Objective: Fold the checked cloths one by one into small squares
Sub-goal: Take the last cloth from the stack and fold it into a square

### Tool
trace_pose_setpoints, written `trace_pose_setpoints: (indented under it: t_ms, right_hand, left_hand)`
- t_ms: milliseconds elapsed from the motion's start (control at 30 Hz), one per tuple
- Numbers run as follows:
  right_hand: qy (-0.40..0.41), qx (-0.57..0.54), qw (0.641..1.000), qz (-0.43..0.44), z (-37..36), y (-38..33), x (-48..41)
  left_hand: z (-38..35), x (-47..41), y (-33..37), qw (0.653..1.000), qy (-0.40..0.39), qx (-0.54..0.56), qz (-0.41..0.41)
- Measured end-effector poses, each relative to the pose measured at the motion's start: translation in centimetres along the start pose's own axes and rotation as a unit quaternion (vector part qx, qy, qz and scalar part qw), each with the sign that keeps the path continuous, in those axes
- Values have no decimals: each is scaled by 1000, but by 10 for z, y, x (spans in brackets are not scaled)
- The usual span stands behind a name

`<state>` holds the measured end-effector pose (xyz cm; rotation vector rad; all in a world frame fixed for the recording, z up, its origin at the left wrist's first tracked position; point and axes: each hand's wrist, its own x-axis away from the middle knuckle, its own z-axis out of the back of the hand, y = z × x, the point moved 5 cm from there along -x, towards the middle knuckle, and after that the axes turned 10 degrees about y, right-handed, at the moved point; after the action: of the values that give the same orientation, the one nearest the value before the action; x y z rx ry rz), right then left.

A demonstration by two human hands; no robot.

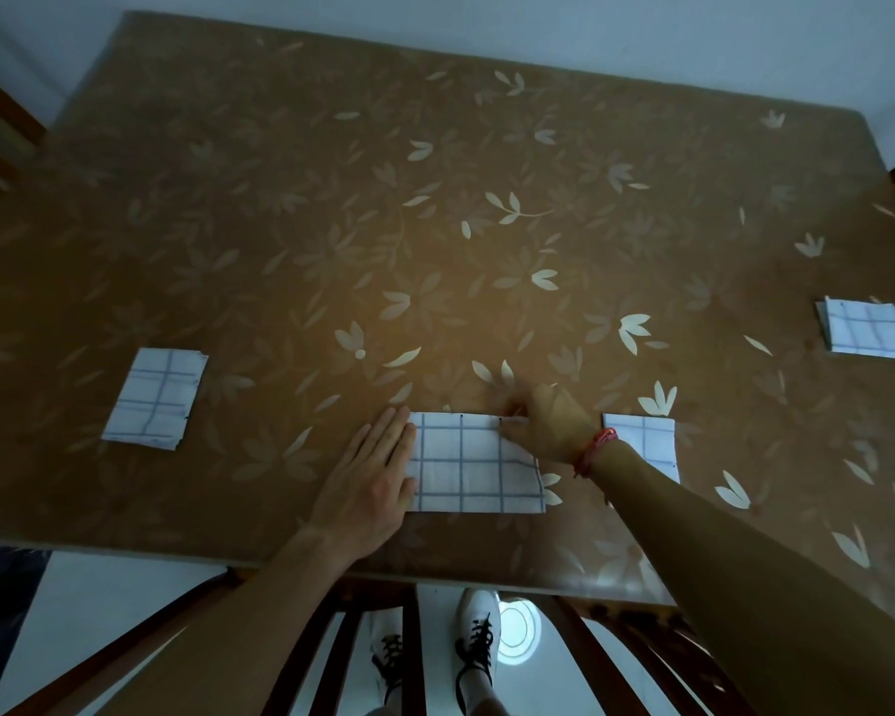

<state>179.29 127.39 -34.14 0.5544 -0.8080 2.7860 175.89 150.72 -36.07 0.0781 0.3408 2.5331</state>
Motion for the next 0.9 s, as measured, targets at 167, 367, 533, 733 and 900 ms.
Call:
trace_pose_setpoints:
  t_ms: [167,367,533,733,900]
  right_hand:
    - [78,-105,990,-52,4,12,20]
    - [105,-263,944,-172,-20,32,53]
    - [90,-392,888,-223,-44,33,74]
    - [46,-481,839,-250,-65,29,95]
    - [32,-484,854,-189,-69,20,102]
  left_hand:
    - [8,4,11,998,45,51,0]
    - [2,22,32,995,52,80,-27]
    - [0,32,38,992,87,88,-27]
    - [13,36,44,986,154,67,-20]
    - [12,43,44,986,157,59,-10]
